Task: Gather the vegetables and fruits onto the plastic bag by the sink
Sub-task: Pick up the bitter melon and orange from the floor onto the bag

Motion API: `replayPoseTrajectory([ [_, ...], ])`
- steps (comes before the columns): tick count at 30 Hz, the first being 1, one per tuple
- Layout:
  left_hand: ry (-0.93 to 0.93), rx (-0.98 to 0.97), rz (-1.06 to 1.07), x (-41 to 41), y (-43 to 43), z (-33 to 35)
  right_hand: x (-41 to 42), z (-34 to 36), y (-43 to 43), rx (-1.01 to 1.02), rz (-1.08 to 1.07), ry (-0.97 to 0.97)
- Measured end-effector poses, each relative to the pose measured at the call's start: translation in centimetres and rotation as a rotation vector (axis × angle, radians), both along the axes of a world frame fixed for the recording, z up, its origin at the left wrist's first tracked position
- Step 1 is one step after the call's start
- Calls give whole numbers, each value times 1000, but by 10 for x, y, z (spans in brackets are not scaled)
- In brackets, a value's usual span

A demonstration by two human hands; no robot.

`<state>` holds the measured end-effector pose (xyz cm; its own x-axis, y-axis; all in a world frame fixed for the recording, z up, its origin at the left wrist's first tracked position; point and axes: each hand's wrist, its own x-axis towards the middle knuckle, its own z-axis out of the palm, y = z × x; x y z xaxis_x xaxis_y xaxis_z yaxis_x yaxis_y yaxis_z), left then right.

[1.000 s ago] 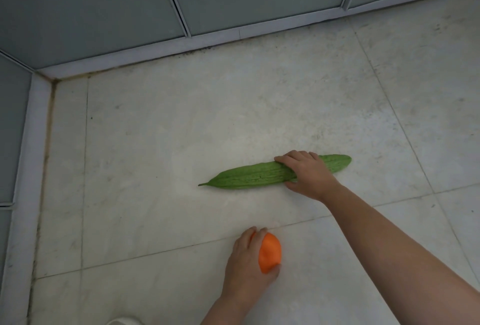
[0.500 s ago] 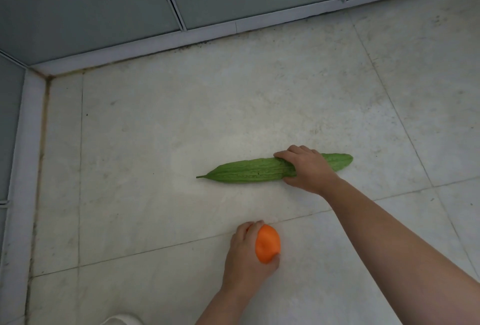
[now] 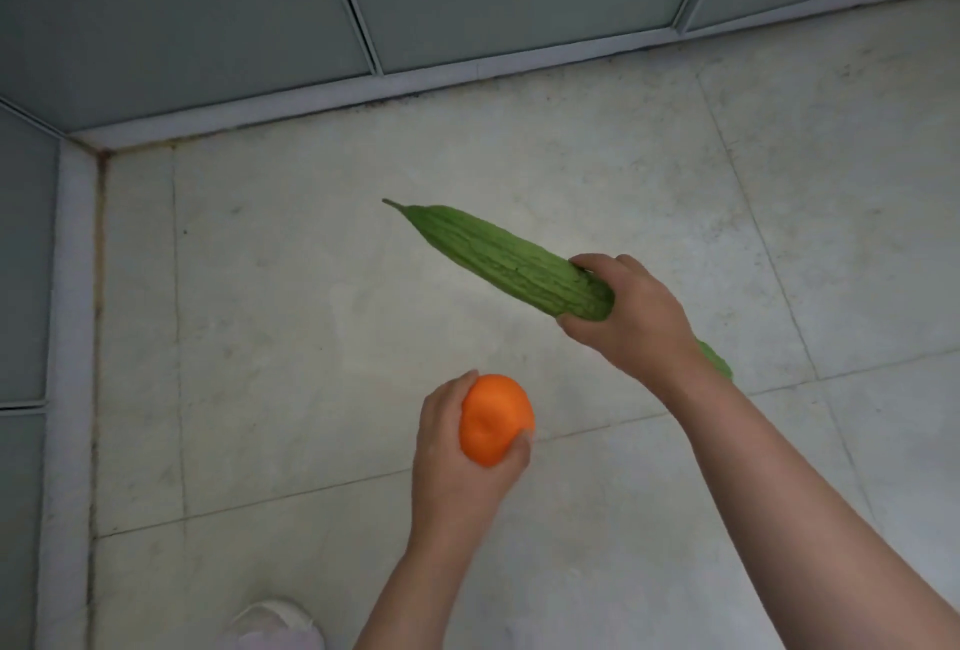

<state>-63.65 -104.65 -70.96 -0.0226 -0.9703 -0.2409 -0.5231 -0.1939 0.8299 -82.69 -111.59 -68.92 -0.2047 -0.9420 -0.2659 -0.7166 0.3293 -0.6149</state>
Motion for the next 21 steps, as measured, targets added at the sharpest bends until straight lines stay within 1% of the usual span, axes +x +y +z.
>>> replayPoseTrajectory([
  [3, 3, -21, 34, 13, -6, 41, 12, 44, 13, 16, -64, -52],
  [6, -5, -39, 13, 22, -12, 87, 22, 88, 24, 16, -133, -94],
  [11, 26, -19, 31, 27, -22, 174, 42, 168, 25, -12, -239, -136],
  [14, 23, -35, 64, 26, -21, 225, 54, 219, 23, -38, -318, -206],
  [21, 66, -75, 63, 30, -22, 353, 70, 352, 28, -116, -337, -229],
])
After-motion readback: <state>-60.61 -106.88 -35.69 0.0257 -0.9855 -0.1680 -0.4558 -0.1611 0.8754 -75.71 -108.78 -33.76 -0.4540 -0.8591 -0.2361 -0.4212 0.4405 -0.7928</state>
